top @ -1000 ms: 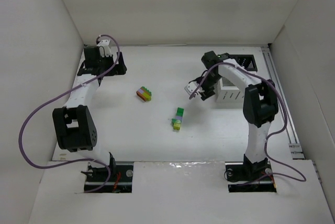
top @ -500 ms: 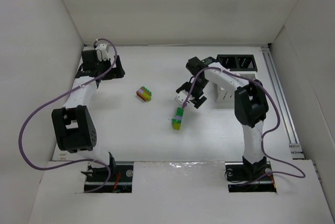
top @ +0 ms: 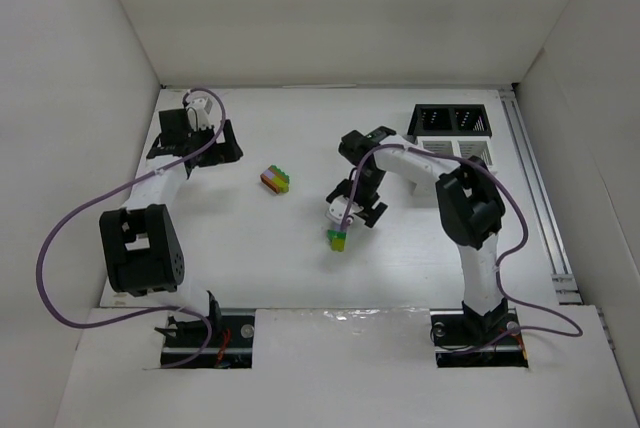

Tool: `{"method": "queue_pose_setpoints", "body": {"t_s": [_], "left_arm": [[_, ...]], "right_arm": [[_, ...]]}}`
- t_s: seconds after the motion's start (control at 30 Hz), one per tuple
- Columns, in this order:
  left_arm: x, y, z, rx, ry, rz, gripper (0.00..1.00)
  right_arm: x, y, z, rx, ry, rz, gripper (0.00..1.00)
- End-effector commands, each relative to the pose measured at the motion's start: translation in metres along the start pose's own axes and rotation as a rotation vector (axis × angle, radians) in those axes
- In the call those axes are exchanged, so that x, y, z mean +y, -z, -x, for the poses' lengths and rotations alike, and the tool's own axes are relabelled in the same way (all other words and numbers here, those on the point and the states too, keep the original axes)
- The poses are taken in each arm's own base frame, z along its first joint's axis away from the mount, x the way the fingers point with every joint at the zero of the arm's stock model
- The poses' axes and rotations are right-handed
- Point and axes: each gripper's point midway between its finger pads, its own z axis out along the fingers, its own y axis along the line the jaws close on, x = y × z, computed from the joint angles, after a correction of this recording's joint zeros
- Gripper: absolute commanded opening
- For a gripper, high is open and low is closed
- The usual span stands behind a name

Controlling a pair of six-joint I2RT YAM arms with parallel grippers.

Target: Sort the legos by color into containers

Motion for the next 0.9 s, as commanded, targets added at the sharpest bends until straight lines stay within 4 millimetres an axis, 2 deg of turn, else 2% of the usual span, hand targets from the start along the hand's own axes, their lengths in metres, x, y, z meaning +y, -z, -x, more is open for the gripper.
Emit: {"method": "queue_pose_setpoints", "body": {"t_s": [0.0,0.2,0.27,0.43,0.47,0.6,0.63,0.77,0.8,0.87], "left_arm": [[-0.018,0.023,0.018,-0.087,-0.014,-0.053,1.00],[-0.017,0.025,0.019,-0.098,-0.017,-0.044,1.00],[-0.015,0.025,0.019,-0.100,-0.026,-0.034,1.00],[-0.011,0.018,0.021,-0.091,-0.022,-0.024,1.00],[-0.011,0.018,0.021,-0.091,-0.022,-0.024,1.00],[-0.009,0.017,0.023,-0.092,-0.022,-0.015,1.00],[-0.009,0.017,0.025,-0.100,-0.025,-0.016,1.00],[-0.009,0.018,0.023,-0.100,-0.025,-0.016,1.00],[-0.009,0.017,0.018,-0.090,-0.021,-0.015,1.00],[-0.008,0.021,0.018,-0.098,-0.023,-0.006,1.00]], "right_arm": [[-0.034,0.017,0.007,0.058,0.483,-0.066,0.85],[-0.058,0.021,-0.010,0.119,0.427,-0.118,0.85],[-0.059,0.023,-0.019,0.126,0.451,-0.121,0.85],[-0.069,0.023,-0.020,0.127,0.571,-0.141,0.85],[-0.072,0.024,-0.014,0.127,0.594,-0.139,0.84],[-0.057,0.017,-0.011,0.092,0.635,-0.071,0.83],[-0.062,0.019,-0.006,0.103,0.655,-0.084,0.82],[-0.056,0.007,0.006,0.109,0.681,-0.071,0.82],[-0.058,0.010,0.012,0.114,0.695,-0.077,0.81],[-0.049,0.006,0.013,0.094,0.692,-0.050,0.81]]}}
